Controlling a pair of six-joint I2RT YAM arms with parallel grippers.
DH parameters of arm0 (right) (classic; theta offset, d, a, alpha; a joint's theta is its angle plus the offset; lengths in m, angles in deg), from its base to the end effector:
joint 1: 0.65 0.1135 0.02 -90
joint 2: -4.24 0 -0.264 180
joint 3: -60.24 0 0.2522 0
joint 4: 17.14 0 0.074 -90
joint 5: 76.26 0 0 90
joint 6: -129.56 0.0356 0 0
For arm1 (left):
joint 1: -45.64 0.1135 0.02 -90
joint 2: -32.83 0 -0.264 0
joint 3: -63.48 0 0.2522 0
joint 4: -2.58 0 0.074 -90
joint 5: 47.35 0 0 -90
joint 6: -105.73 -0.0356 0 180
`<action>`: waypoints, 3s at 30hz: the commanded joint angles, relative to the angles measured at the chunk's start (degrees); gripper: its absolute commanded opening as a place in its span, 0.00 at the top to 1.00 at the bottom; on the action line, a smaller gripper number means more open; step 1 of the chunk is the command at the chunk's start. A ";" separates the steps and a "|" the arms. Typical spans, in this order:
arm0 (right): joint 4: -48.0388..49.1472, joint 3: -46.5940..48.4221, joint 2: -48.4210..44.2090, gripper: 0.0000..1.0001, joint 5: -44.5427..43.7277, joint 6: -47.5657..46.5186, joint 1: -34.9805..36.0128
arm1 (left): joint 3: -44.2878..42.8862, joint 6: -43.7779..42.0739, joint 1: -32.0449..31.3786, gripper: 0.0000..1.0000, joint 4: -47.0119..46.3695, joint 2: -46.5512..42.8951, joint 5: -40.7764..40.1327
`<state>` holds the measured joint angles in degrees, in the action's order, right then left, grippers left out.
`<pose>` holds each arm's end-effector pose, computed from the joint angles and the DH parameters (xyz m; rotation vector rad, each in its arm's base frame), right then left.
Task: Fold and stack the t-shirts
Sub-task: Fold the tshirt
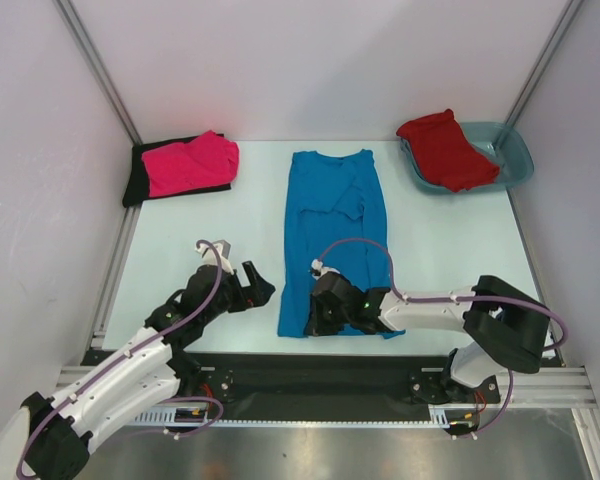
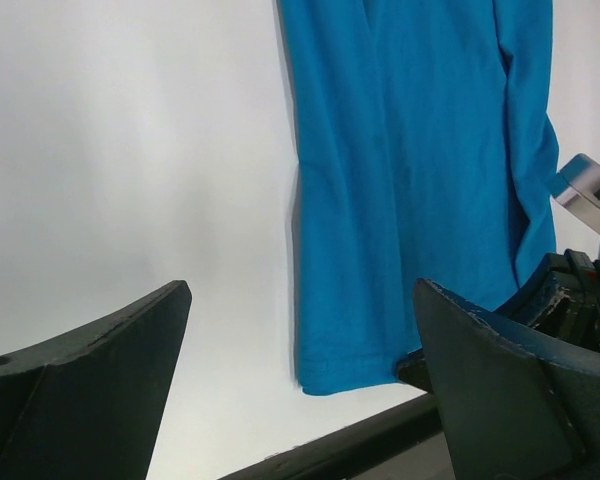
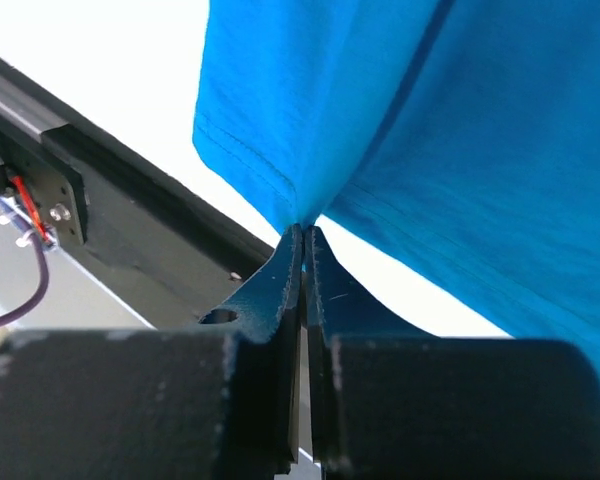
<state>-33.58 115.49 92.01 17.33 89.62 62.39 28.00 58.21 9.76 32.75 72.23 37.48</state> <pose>0.1314 0.2633 0.1591 -0.3319 2.6411 0.8772 0.1301 -0.0902 0.2025 -0.1829 2.2378 -0.6740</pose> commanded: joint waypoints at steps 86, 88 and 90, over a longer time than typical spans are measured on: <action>21.94 48.06 43.89 0.54 40.09 -10.68 -41.08 | -9.66 -5.83 6.34 0.00 -11.31 26.44 -2.83; 18.42 50.52 44.51 0.54 38.77 -11.83 -40.37 | -9.75 -5.83 7.05 0.00 -11.39 26.43 -2.48; 17.10 52.36 45.30 0.54 38.16 -13.06 -39.76 | -9.84 -5.83 7.49 0.00 -11.57 26.17 -2.13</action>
<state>-14.12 163.40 136.60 56.19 79.02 21.46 19.26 52.73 16.34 22.84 100.01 35.89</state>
